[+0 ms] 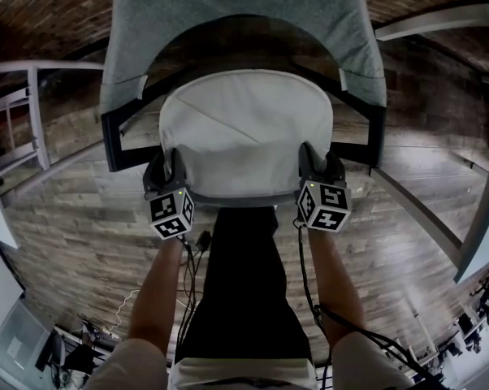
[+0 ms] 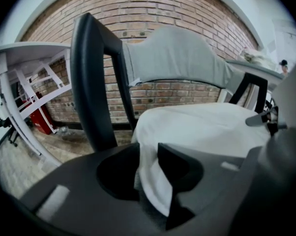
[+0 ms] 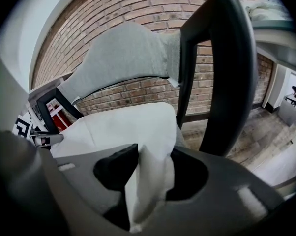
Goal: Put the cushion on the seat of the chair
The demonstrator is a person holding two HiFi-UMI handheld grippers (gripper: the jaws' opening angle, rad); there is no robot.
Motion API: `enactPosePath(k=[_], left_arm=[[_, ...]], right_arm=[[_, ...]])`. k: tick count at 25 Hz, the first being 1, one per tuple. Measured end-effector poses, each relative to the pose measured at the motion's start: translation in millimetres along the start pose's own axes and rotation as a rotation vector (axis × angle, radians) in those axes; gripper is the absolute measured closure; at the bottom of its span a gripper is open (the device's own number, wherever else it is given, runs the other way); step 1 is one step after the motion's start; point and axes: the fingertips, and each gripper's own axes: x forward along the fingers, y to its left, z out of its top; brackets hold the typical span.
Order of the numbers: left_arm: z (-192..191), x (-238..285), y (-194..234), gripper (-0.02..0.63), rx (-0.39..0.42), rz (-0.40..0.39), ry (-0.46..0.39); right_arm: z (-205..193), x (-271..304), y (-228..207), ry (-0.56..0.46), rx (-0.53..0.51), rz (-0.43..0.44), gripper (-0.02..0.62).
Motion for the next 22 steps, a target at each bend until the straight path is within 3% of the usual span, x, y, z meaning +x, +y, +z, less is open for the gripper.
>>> enactPosePath(k=[12,16,22], left_arm=[[4.7,-10.1,3.5,0.477,-0.023,-0.006,-0.005],[15.0,-22.5,0.3,0.477,-0.021,-0.016,-0.026],[46.0,-54.0,-9.8,0.477,-0.002,-0.043,-0.067]], right_arm=[[9.0,-16.9,-10.1,-0.024,0.017,-0.076,0.32],[18.2,-31.1,-13.8,-0.051,0.002,-0.106,0.314],[40.2,-62.9,10.3,-0.078,-0.014,-0.044,0.316]])
